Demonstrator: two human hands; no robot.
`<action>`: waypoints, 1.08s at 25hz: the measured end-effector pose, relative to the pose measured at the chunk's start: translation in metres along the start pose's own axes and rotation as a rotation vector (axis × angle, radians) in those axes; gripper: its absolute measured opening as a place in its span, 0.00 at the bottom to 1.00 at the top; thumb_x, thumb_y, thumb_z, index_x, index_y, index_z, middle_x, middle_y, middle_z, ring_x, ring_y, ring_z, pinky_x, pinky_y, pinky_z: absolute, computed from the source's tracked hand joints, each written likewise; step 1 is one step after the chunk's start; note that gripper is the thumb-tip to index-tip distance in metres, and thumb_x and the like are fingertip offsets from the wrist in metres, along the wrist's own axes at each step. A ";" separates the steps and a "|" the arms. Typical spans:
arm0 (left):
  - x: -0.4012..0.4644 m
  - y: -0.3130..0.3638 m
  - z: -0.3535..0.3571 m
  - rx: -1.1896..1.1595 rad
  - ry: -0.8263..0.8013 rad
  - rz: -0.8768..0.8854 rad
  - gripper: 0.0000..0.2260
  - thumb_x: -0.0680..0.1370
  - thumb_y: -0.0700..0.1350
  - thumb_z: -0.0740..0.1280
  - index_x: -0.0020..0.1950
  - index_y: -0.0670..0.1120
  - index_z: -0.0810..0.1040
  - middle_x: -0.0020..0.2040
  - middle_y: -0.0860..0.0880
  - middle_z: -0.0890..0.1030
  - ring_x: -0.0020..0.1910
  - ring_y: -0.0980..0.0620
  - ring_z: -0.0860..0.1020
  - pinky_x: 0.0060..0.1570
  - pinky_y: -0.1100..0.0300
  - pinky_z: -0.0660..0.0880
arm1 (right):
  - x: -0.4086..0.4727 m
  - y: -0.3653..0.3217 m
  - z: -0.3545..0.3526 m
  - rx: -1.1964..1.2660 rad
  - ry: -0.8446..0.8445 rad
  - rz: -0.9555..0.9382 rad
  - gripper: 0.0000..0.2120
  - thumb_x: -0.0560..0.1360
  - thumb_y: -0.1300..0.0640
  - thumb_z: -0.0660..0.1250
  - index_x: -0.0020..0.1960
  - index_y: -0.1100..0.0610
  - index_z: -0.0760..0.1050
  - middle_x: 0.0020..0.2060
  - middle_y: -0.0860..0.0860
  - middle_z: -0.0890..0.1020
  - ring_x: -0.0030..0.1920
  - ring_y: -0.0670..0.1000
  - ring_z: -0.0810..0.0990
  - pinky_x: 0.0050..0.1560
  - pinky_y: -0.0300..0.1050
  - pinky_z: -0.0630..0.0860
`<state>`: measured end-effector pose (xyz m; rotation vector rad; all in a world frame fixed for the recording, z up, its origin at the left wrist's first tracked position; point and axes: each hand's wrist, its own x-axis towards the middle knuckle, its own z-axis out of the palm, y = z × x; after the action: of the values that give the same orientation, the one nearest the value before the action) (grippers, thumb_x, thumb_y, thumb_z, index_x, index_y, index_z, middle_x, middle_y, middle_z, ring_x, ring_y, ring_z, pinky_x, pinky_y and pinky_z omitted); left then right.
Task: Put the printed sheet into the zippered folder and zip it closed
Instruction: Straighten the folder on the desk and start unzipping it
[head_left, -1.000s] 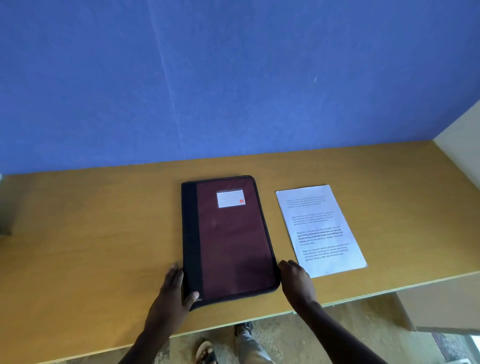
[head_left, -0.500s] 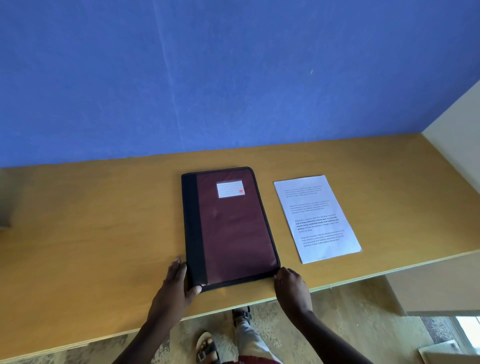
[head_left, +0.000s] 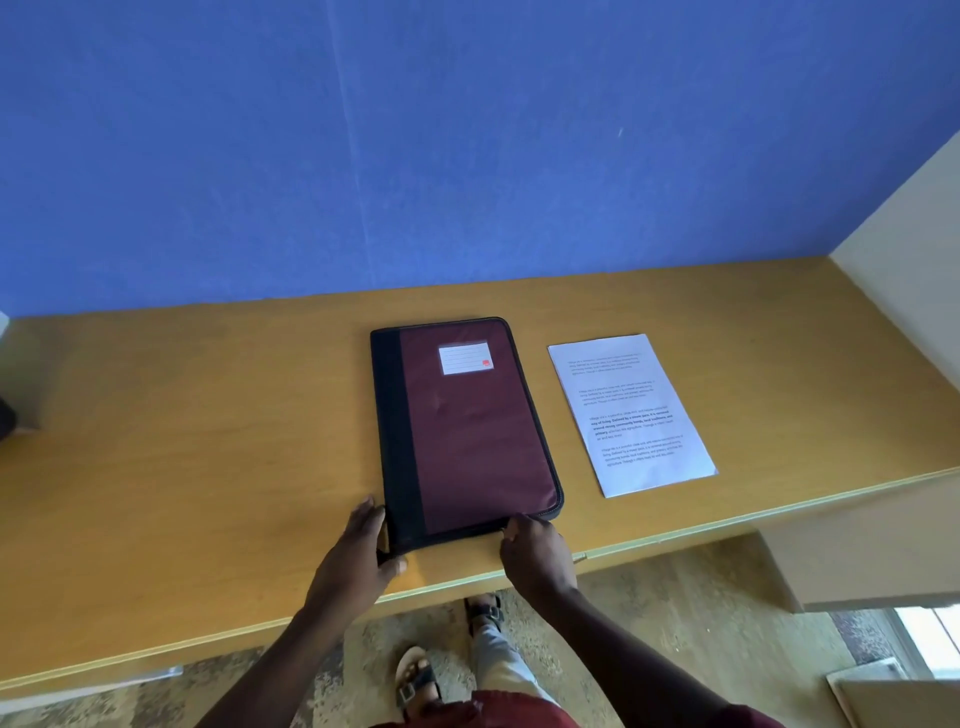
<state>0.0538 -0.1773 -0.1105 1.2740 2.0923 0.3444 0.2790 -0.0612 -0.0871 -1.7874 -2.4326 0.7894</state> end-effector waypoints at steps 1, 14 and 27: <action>-0.005 0.001 0.000 0.002 0.023 0.006 0.39 0.78 0.53 0.69 0.81 0.48 0.49 0.82 0.50 0.47 0.80 0.50 0.52 0.73 0.53 0.65 | -0.001 -0.003 0.003 0.008 -0.001 -0.001 0.06 0.72 0.59 0.60 0.37 0.53 0.67 0.32 0.49 0.74 0.30 0.53 0.72 0.27 0.40 0.62; -0.035 0.027 0.021 -0.138 0.109 0.087 0.13 0.77 0.50 0.68 0.62 0.53 0.79 0.54 0.56 0.82 0.52 0.58 0.81 0.49 0.62 0.76 | -0.012 -0.061 0.038 0.015 -0.156 -0.153 0.06 0.77 0.56 0.63 0.47 0.55 0.79 0.39 0.51 0.81 0.36 0.51 0.80 0.35 0.46 0.79; -0.017 0.039 0.026 -0.111 0.215 0.105 0.04 0.76 0.50 0.69 0.47 0.51 0.81 0.39 0.54 0.84 0.39 0.56 0.82 0.35 0.58 0.74 | -0.009 -0.046 0.042 0.175 -0.299 -0.217 0.10 0.78 0.56 0.63 0.50 0.54 0.84 0.46 0.53 0.86 0.45 0.54 0.83 0.43 0.47 0.77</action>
<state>0.1033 -0.1755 -0.1025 1.3326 2.1530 0.6614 0.2281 -0.0949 -0.1023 -1.4027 -2.5739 1.2779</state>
